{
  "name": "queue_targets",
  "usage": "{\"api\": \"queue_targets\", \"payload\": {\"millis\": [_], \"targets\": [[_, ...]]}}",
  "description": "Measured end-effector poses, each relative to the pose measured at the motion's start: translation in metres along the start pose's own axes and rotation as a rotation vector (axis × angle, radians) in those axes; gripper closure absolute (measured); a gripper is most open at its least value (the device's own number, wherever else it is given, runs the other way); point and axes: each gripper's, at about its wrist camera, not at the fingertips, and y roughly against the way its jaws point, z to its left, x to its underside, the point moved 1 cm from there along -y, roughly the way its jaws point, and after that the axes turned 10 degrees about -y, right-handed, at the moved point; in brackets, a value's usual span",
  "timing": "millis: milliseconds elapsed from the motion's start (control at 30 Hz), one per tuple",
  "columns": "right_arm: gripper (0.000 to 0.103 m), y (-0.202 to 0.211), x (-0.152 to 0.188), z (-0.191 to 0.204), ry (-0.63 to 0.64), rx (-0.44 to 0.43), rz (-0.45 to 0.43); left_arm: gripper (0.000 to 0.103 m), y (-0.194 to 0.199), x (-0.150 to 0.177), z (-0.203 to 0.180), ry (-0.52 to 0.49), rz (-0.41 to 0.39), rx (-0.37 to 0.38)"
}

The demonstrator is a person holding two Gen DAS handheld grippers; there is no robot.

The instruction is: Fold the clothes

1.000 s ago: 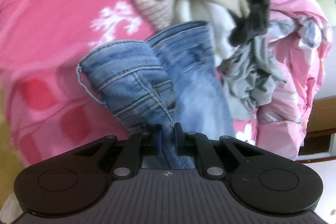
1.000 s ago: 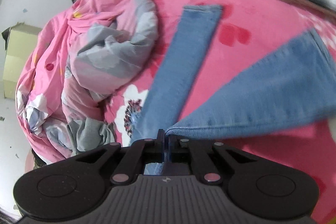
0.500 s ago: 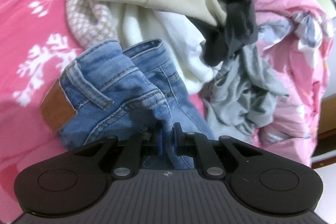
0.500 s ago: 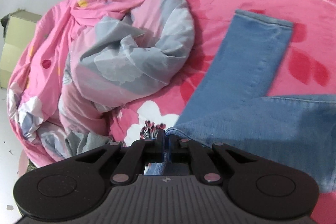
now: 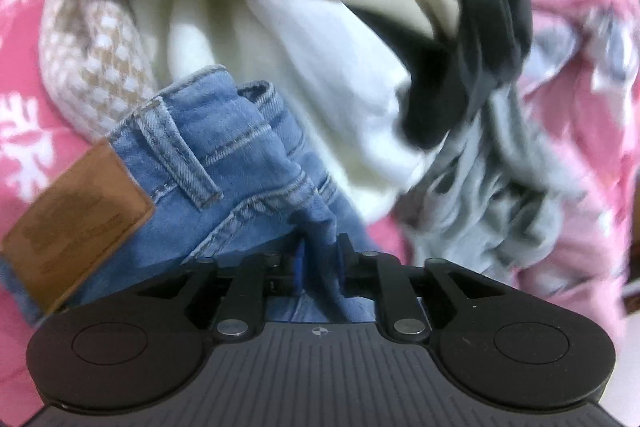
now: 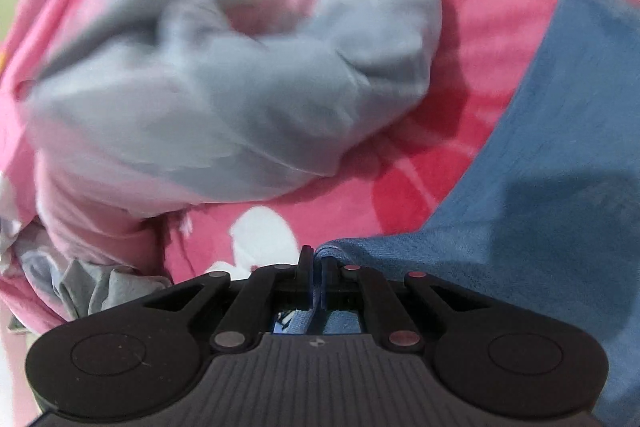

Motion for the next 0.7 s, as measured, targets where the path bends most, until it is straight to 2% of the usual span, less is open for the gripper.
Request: {"api": "queue_targets", "payload": {"millis": [67, 167, 200, 233, 267, 367, 433, 500, 567, 600, 700], "targets": [[0.095, -0.018, -0.008, -0.006, -0.049, 0.018, 0.046, 0.068, 0.002, -0.003, 0.011, 0.089, -0.024, 0.085], [0.084, -0.027, -0.012, -0.006, -0.076, 0.032, 0.1, 0.066, 0.005, -0.006, 0.023, 0.188, -0.04, 0.161], [0.077, -0.026, -0.012, -0.005, -0.078, 0.031, 0.111, 0.066, 0.007, -0.006, 0.024, 0.198, -0.042, 0.172], [0.066, -0.023, -0.01, -0.001, -0.06, 0.035, 0.119, 0.064, 0.011, -0.007, 0.023, 0.191, -0.044, 0.184], [0.06, -0.016, -0.006, 0.005, -0.021, 0.045, 0.115, 0.062, 0.015, -0.008, 0.021, 0.183, -0.045, 0.195], [0.057, 0.011, 0.01, 0.023, 0.11, 0.075, 0.082, 0.053, 0.033, -0.012, 0.015, 0.133, -0.054, 0.226], [0.057, 0.029, 0.021, 0.036, 0.198, 0.095, 0.059, 0.05, 0.051, -0.016, 0.014, 0.104, -0.061, 0.232], [0.056, 0.048, 0.033, 0.045, 0.264, 0.093, 0.043, 0.043, 0.073, -0.016, 0.016, 0.064, -0.075, 0.207], [0.056, 0.064, 0.052, 0.043, 0.253, 0.022, 0.094, 0.034, 0.095, -0.015, 0.02, 0.019, -0.084, 0.174], [0.055, 0.066, 0.063, 0.04, 0.236, -0.013, 0.143, 0.033, 0.106, -0.014, 0.022, -0.003, -0.086, 0.156], [0.05, 0.056, 0.104, 0.025, 0.135, -0.111, 0.347, 0.03, 0.12, -0.001, 0.038, -0.045, -0.019, 0.043]]}}
